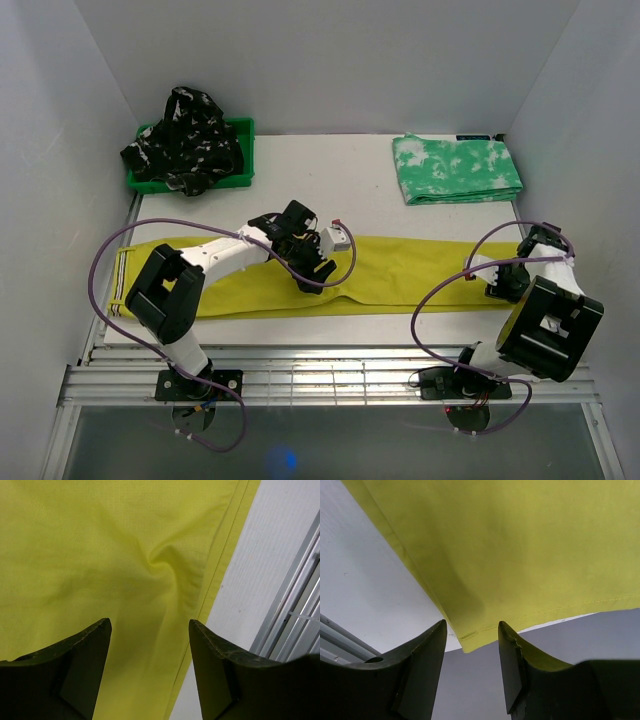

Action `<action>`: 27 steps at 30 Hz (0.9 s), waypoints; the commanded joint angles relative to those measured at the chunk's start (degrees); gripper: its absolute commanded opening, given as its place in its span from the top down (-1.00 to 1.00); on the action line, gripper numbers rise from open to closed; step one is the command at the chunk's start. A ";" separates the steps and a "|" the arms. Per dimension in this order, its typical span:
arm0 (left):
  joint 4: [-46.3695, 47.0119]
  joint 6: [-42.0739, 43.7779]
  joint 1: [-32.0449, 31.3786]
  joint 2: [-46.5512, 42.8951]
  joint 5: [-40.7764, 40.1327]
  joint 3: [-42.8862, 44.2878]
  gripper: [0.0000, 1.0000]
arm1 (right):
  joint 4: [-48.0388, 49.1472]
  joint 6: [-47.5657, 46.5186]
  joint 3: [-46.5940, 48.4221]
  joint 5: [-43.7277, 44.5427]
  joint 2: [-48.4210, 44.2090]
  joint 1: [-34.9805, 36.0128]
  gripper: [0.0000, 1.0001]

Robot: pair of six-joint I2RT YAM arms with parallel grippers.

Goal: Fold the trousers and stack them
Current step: Fold the trousers

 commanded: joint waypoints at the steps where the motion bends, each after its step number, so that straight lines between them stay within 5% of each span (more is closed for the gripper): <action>1: -0.50 -0.85 0.00 0.39 -0.36 1.84 -0.48 | 0.28 -3.77 -0.89 -0.30 -1.28 -1.27 -0.04; 20: -0.41 -1.38 0.00 1.53 -1.41 2.28 -0.59 | 8.02 -5.71 -4.76 2.16 0.21 -1.54 0.06; 27: -0.14 -1.03 -0.09 1.44 0.08 1.76 -0.55 | 9.07 -4.48 -3.70 1.64 0.39 -1.54 0.79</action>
